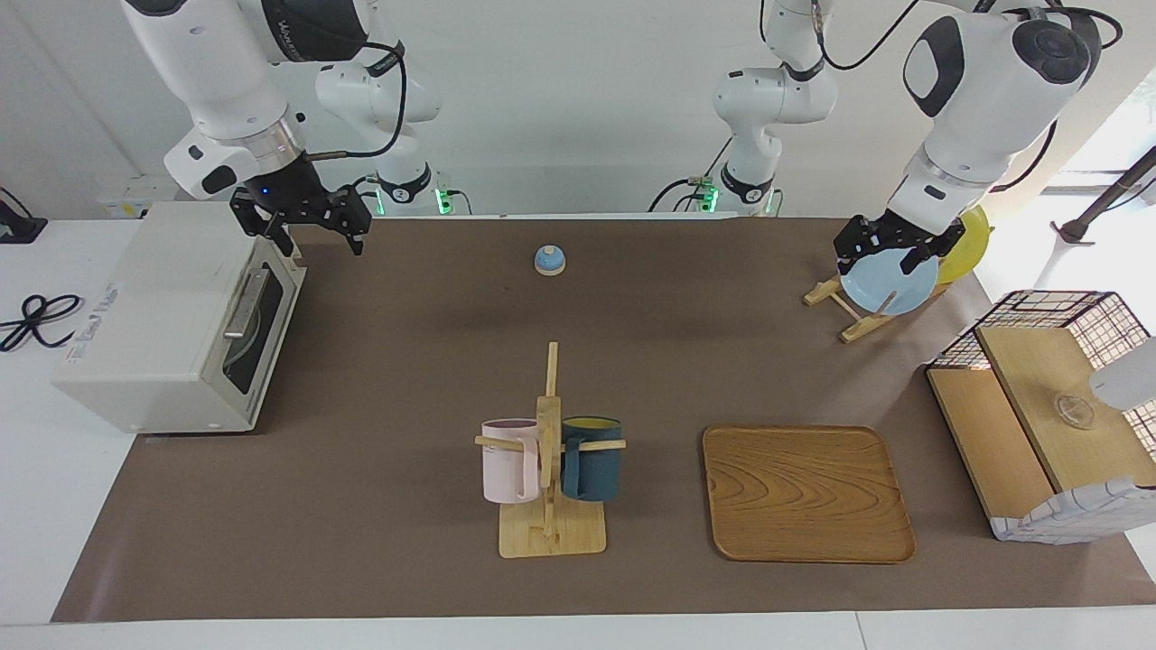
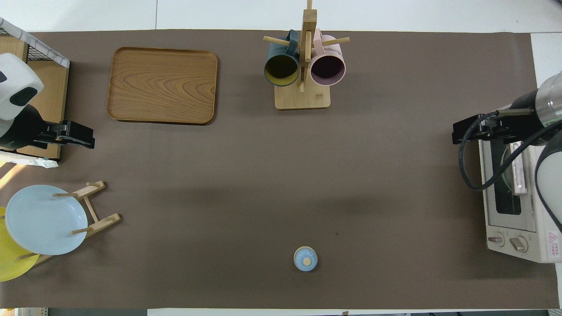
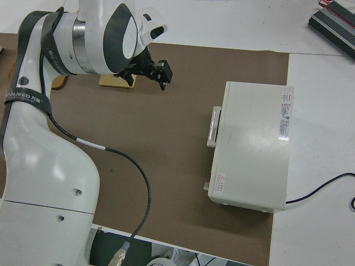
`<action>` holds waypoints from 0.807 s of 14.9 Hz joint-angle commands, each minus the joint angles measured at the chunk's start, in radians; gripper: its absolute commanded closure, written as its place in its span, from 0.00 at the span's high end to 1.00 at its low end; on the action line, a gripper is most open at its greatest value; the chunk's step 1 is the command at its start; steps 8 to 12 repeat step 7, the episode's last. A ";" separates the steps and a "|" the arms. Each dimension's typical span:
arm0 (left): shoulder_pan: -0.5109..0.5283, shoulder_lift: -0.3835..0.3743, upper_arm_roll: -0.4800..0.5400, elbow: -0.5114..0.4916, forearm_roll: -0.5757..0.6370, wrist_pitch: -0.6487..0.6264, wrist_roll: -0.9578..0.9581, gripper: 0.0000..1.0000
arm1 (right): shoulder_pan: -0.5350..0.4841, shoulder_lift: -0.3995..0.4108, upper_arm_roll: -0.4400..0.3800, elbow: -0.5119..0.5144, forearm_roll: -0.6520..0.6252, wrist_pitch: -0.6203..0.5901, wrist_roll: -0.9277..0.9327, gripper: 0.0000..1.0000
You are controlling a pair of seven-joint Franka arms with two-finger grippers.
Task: Put corn in oven
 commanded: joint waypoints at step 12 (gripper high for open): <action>-0.002 -0.010 0.007 0.001 -0.012 -0.007 0.005 1.00 | -0.027 0.004 0.000 0.016 -0.033 -0.024 0.011 1.00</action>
